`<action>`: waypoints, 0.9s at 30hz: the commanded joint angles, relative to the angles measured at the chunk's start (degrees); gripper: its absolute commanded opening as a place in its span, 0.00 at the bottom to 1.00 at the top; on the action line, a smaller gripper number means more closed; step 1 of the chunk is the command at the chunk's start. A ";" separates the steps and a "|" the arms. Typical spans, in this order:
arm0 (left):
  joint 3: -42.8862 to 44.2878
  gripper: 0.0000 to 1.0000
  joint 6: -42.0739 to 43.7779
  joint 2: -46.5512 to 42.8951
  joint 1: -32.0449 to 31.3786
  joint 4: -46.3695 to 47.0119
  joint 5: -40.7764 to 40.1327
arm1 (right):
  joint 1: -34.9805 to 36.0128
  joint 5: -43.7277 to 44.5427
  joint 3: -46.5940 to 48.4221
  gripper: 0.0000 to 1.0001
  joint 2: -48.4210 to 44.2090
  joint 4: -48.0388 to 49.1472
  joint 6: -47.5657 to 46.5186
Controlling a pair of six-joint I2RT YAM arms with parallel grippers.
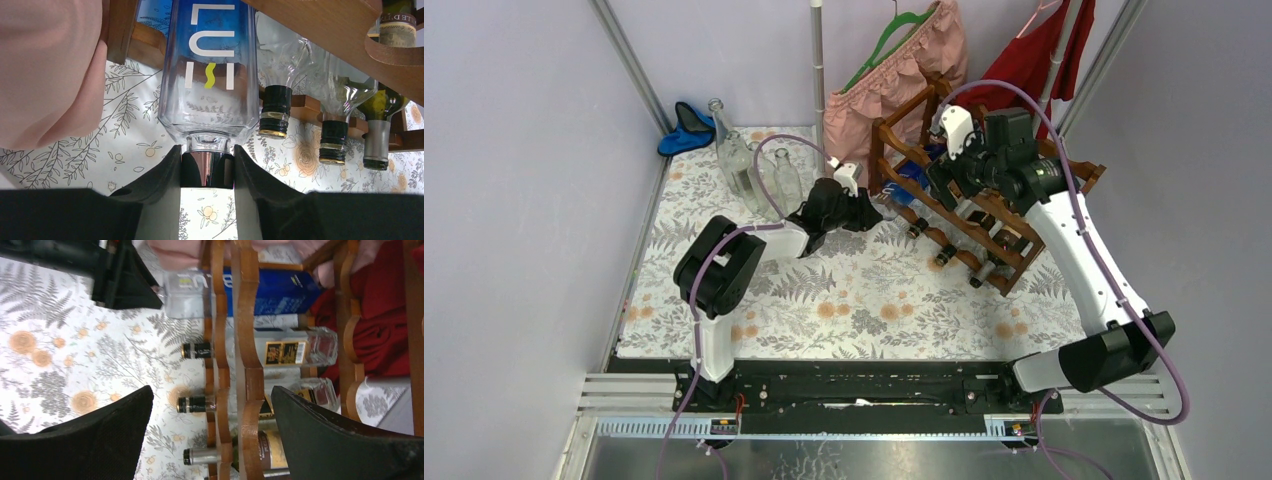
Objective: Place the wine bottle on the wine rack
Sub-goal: Adjust the wine rack at the center of the board.
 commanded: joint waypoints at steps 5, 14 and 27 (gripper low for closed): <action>-1.49 0.03 3.61 2.08 -0.20 1.41 3.03 | -1.09 6.47 -1.28 0.95 2.18 0.78 -1.92; 0.33 0.03 2.17 5.15 -0.24 -3.97 1.89 | -1.92 2.55 -3.27 0.80 4.96 0.53 -3.68; 1.81 0.02 5.32 7.42 -0.39 -5.61 1.82 | -1.91 -1.55 -5.45 0.18 3.50 0.19 -5.01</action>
